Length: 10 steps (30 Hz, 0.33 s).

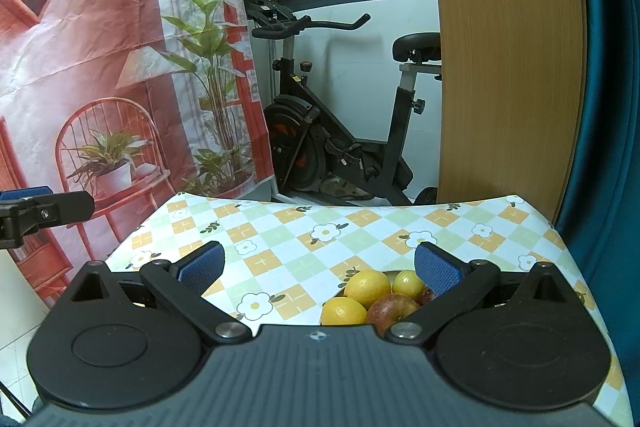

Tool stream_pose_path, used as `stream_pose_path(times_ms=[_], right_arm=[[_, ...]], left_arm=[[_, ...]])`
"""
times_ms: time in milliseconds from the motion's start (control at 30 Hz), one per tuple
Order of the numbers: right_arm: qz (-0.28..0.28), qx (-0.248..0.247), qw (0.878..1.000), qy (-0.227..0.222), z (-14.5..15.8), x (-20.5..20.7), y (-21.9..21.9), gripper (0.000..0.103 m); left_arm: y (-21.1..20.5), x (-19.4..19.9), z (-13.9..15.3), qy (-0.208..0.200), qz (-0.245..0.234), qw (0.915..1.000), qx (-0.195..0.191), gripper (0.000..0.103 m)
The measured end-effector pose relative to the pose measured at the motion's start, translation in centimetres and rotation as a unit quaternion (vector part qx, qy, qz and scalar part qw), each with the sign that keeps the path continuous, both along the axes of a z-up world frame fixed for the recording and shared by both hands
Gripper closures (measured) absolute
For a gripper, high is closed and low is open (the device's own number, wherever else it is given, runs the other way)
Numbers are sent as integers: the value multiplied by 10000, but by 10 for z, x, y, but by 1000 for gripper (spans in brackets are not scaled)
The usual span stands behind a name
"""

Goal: Organize fruits

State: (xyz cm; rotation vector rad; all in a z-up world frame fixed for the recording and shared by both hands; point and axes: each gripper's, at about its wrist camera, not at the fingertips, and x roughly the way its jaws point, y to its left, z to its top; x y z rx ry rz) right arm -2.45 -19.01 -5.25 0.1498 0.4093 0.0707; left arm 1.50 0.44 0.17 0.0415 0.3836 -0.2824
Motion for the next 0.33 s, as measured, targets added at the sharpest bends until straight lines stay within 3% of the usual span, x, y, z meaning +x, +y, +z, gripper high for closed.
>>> stream_pose_path(times_ms=[333], right_arm=[[1,-12,10000,-11,2,1,0,0]], left_arm=[[1,1,0,8,60,10000,-17,7]])
